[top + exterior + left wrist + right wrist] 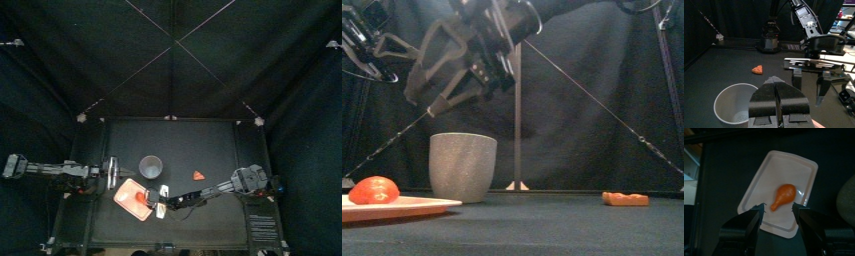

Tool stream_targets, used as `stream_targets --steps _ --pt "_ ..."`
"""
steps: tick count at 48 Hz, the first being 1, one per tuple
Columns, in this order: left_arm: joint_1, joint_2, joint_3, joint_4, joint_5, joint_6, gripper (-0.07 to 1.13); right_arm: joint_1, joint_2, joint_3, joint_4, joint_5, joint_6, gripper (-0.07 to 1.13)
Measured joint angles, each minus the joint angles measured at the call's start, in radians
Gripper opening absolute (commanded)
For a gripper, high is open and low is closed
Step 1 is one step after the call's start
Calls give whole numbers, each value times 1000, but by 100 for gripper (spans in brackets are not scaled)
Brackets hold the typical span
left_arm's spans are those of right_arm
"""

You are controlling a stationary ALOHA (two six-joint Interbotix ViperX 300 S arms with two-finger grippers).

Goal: Pick the drumstick then place it on the pink plate
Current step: Drop drumstick on the pink plate and return to neutral

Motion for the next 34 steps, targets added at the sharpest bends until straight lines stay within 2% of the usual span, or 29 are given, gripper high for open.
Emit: stream_targets --steps 9,34 --pt "6 0 0 0 -15 2 5 20 -32 25 -20 -3 -3 85" --pt "18 0 23 0 -25 2 5 8 -87 117 -21 64 6 85"
